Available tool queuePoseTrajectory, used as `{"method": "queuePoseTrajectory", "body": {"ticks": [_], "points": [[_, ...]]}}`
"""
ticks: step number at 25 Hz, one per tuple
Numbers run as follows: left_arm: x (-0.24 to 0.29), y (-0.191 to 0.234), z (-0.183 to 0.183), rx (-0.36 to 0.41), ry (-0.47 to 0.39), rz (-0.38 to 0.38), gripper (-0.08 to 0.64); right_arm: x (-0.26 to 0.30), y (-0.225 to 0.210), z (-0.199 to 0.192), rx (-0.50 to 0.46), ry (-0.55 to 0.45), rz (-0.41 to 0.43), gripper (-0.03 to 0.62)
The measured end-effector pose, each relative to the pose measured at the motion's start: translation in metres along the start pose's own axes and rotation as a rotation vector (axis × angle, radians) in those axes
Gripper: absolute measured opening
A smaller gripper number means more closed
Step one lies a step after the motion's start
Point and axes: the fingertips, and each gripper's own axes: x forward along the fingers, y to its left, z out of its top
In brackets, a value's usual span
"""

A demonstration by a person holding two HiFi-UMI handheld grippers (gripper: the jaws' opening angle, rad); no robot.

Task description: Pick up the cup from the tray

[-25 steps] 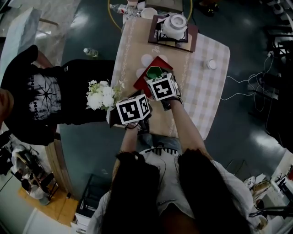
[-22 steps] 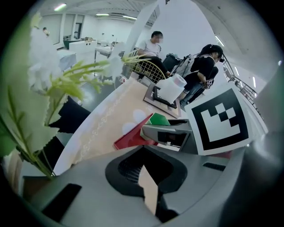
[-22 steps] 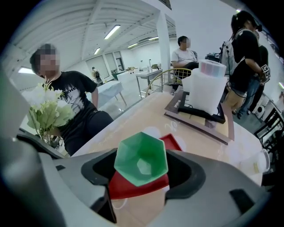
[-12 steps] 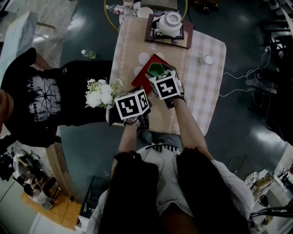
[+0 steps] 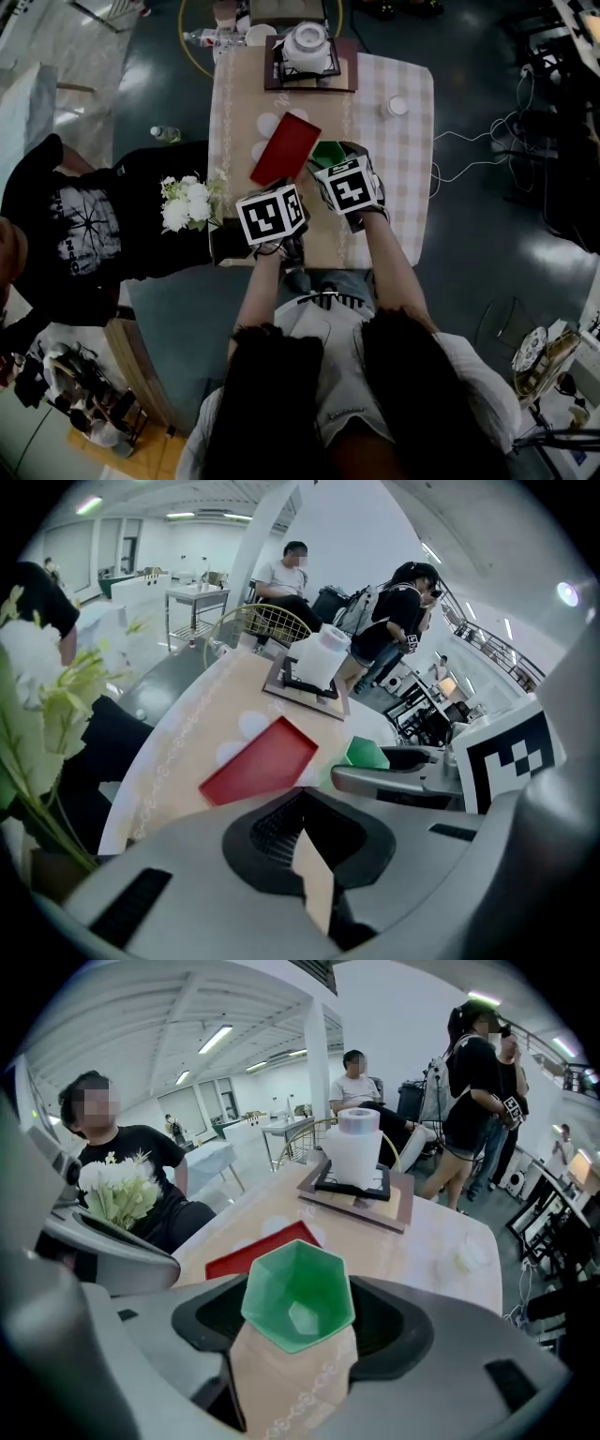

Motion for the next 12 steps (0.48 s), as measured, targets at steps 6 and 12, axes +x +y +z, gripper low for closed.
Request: {"method": "queuePoseTrajectory", "body": {"ticks": [6, 12], "points": [[0.008, -0.015, -0.009, 0.034, 0.029, -0.014, 0.008, -0.005, -0.017, -0.035, 0.031, 0.041, -0.019, 0.334], [0.015, -0.019, -0.017, 0.054, 0.057, -0.015, 0.008, 0.0, -0.026, -0.058, 0.068, 0.047, -0.028, 0.334]]}}
